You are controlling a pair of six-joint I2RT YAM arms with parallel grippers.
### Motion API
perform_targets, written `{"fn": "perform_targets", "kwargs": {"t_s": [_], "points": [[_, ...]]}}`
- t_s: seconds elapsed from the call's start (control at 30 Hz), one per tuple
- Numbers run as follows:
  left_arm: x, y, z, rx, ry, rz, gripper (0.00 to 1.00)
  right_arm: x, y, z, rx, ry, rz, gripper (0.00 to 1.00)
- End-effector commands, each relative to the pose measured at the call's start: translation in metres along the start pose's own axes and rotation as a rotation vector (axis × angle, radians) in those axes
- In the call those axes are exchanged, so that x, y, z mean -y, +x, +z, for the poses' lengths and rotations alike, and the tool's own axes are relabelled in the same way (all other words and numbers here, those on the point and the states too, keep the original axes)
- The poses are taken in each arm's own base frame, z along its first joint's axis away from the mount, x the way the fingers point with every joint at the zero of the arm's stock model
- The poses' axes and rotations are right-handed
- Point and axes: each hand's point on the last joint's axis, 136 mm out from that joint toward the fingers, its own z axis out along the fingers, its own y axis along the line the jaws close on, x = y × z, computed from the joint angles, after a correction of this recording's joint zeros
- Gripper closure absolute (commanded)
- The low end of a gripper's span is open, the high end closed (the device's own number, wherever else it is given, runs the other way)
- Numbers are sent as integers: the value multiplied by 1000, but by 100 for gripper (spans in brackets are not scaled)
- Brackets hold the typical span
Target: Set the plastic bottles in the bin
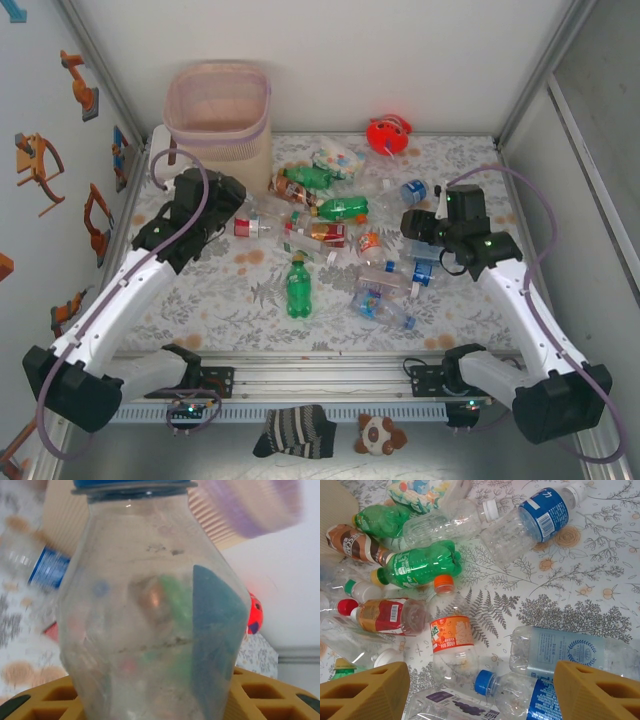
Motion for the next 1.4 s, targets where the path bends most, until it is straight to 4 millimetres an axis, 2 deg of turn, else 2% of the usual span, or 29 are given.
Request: {"fn": "perform_targets", "kwargs": {"t_s": [0.0, 0.13, 0.27, 0.43, 0.57, 0.87, 1.13, 1.37], "points": [[41, -37, -21, 101, 135, 255, 50, -4, -4, 1, 11, -7, 0, 25], [66, -52, -33, 114, 221, 435, 50, -5, -6, -1, 15, -7, -2, 25], [79, -65, -36, 98, 263, 565, 48, -4, -7, -2, 17, -2, -4, 25], [85, -87, -29, 110, 209, 679, 48, -5, -7, -4, 21, -5, -4, 25], [92, -101, -14, 117, 170, 751, 48, -7, -10, -7, 35, -7, -6, 25], [98, -131, 40, 64, 74, 849, 48, -6, -12, -16, 48, 4, -15, 25], [100, -154, 105, 39, -5, 936, 48, -4, -14, -21, 61, 17, -18, 25], [94, -157, 159, 6, -51, 941, 48, -2, -21, -27, 79, 42, -36, 25]]}}
